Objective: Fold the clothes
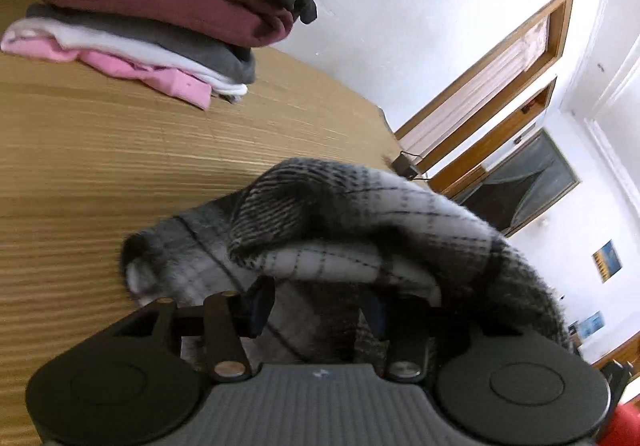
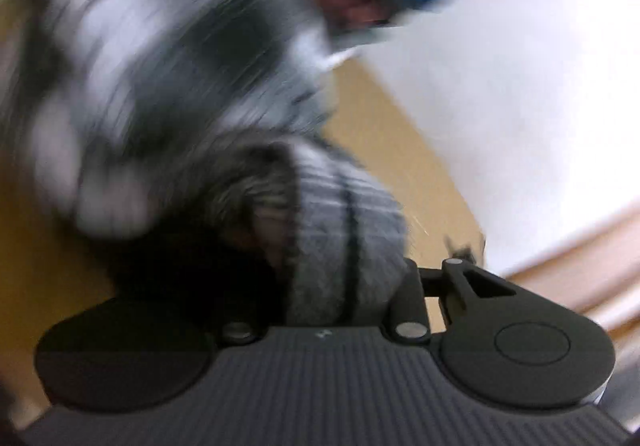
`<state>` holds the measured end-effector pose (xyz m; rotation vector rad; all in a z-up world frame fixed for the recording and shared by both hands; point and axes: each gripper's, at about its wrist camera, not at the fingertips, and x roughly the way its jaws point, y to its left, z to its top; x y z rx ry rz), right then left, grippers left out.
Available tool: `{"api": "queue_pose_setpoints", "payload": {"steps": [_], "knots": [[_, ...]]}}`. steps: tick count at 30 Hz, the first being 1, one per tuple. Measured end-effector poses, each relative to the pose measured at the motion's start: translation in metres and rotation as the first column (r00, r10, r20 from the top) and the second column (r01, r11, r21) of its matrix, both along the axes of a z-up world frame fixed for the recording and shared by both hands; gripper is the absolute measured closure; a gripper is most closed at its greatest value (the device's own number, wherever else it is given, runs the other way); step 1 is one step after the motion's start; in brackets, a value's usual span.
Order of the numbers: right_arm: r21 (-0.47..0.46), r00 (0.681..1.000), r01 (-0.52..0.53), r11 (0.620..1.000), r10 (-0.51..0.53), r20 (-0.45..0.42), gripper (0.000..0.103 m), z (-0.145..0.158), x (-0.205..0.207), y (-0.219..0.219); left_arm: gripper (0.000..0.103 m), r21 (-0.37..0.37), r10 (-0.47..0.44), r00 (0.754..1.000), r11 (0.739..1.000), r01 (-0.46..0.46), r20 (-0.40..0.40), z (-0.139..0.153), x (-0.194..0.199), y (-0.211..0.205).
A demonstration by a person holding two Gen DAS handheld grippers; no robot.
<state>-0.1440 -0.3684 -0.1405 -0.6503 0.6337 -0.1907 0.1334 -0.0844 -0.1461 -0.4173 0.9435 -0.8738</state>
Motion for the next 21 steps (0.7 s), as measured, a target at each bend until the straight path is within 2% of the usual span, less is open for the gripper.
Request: {"api": "queue_pose_setpoints", "payload": {"steps": [1,3,5,6,7,8,9,11,12,14,15,16,17,19,20,21], "knots": [[0.053,0.997,0.065,0.996,-0.067,0.036,0.084,0.003,0.004,-0.004,0.054,-0.006,-0.001,1.000,1.000,0.001,-0.004,0.000,0.001,-0.004],[0.142,0.975,0.171,0.975,-0.188,0.117,0.089,0.010,0.003,-0.015,0.056,-0.046,0.010,1.000,0.999,-0.011,-0.010,0.000,0.002,-0.010],[0.246,0.927,0.276,0.929,-0.324,0.186,0.090,0.018,-0.002,-0.032,0.059,-0.122,0.051,0.999,0.991,-0.053,-0.014,-0.004,0.006,-0.012],[0.316,0.892,0.329,0.890,-0.403,0.205,0.090,0.021,-0.005,-0.045,0.059,-0.157,0.083,0.996,0.984,-0.085,-0.020,-0.009,0.007,-0.012],[0.401,0.855,0.371,0.838,-0.476,0.205,0.089,0.022,-0.010,-0.060,0.059,-0.159,0.108,0.993,0.981,-0.113,-0.039,-0.015,0.010,-0.014],[0.506,0.821,0.396,0.766,-0.543,0.179,0.089,0.020,-0.015,-0.077,0.059,-0.160,0.133,0.989,0.977,-0.140,-0.058,-0.022,0.014,-0.016],[0.589,0.811,0.404,0.700,-0.572,0.124,0.089,0.013,-0.018,-0.093,0.059,-0.159,0.156,0.985,0.973,-0.166,-0.077,-0.029,0.017,-0.018],[0.723,0.804,0.412,0.555,-0.595,-0.001,0.085,-0.004,-0.022,-0.124,0.059,-0.116,0.147,0.984,0.981,-0.158,-0.104,-0.037,0.020,-0.021],[0.734,0.812,0.425,0.530,-0.582,-0.050,0.081,-0.011,-0.023,-0.134,0.059,-0.096,0.138,0.984,0.984,-0.149,-0.112,-0.039,0.020,-0.020],[0.724,0.842,0.417,0.550,-0.533,-0.080,0.062,-0.014,-0.036,-0.143,0.059,-0.069,0.120,0.986,0.989,-0.128,-0.114,-0.040,0.018,-0.011],[0.742,0.850,0.400,0.538,-0.520,-0.080,0.057,-0.011,-0.050,-0.148,0.059,-0.059,0.141,0.984,0.987,-0.148,-0.106,-0.037,0.014,0.005],[0.763,0.853,0.398,0.509,-0.512,-0.102,0.047,-0.008,-0.062,-0.155,0.059,-0.049,0.162,0.982,0.985,-0.167,-0.098,-0.034,0.010,0.021],[0.783,0.854,0.400,0.476,-0.504,-0.130,0.043,-0.006,-0.073,-0.163,0.059,-0.038,0.186,0.979,0.981,-0.190,-0.089,-0.031,0.006,0.038],[0.805,0.837,0.420,0.419,-0.522,-0.165,0.041,0.007,-0.098,-0.174,0.059,0.002,0.290,0.956,0.957,-0.290,-0.028,-0.013,-0.003,0.064],[0.817,0.832,0.404,0.412,-0.536,-0.141,0.041,0.017,-0.111,-0.175,0.059,0.012,0.288,0.957,0.957,-0.289,0.036,0.001,-0.007,0.065],[0.824,0.834,0.372,0.427,-0.544,-0.095,0.041,0.028,-0.118,-0.172,0.058,0.010,0.251,0.963,0.967,-0.253,0.098,0.015,-0.012,0.057]]}}
